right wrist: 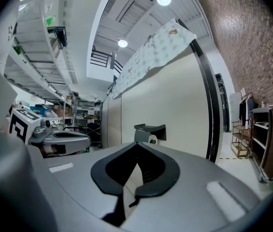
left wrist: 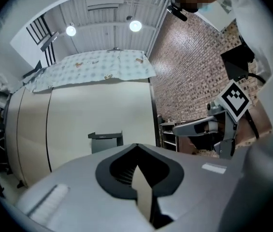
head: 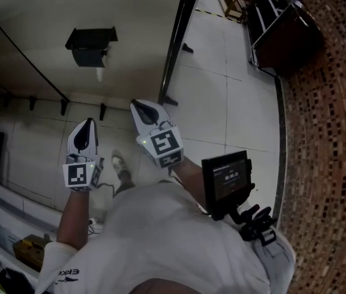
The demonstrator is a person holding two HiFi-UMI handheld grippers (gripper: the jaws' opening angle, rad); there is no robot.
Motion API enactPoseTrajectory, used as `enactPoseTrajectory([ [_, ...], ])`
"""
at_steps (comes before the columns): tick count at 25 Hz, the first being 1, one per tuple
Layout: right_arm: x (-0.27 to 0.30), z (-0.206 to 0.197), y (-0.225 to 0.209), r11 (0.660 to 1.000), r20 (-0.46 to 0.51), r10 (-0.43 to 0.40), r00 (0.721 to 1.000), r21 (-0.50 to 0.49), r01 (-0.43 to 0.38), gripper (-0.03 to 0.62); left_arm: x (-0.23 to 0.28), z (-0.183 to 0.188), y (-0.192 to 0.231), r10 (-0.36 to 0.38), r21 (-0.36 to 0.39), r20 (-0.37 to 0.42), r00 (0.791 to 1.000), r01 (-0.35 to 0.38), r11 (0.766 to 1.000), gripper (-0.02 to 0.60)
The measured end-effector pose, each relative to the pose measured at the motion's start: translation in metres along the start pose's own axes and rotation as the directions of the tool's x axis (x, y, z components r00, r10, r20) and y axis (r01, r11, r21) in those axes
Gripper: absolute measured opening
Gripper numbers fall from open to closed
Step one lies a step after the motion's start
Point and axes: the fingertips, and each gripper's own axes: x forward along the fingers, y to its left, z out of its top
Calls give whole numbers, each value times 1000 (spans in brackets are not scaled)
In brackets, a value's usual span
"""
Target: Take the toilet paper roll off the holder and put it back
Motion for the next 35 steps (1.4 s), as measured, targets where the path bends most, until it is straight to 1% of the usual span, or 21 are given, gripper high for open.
enactPoseTrajectory([
  [4,-42,-2,15,998,10,57,998,11,-57,12,-43,2,-31,81,14,-38,996,-81,997,2],
  [6,-61,-5,23,997,17,75,997,12,-75,12,-63,3,-45,93,32,-43,995,-92,995,2],
  [10,-89,-8,34,995,20,97,995,3,-97,12,-91,2,-64,93,63,-25,995,-91,994,3],
  [16,-114,-5,52,995,23,96,995,1,-96,12,-107,7,-77,65,66,-21,998,-63,996,2],
  [20,-115,-6,59,997,17,81,997,-12,-81,12,-111,9,-72,68,27,-33,997,-68,997,2],
  [24,-113,-8,67,998,-13,66,998,1,-66,12,-114,7,-68,50,23,-32,998,-49,999,3],
  [27,-114,-1,73,998,1,65,998,24,-65,12,-114,9,-66,29,22,-25,999,-28,999,2],
  [30,-114,1,73,999,5,38,999,6,-38,12,-115,9,-62,23,19,-41,999,-23,1000,2],
  [33,-113,4,76,999,15,34,999,15,-34,12,-112,11,-63,-8,27,-25,1000,8,1000,2],
  [35,-113,0,74,1000,5,17,1000,10,-17,12,-109,10,-63,-17,23,-14,1000,17,1000,2],
])
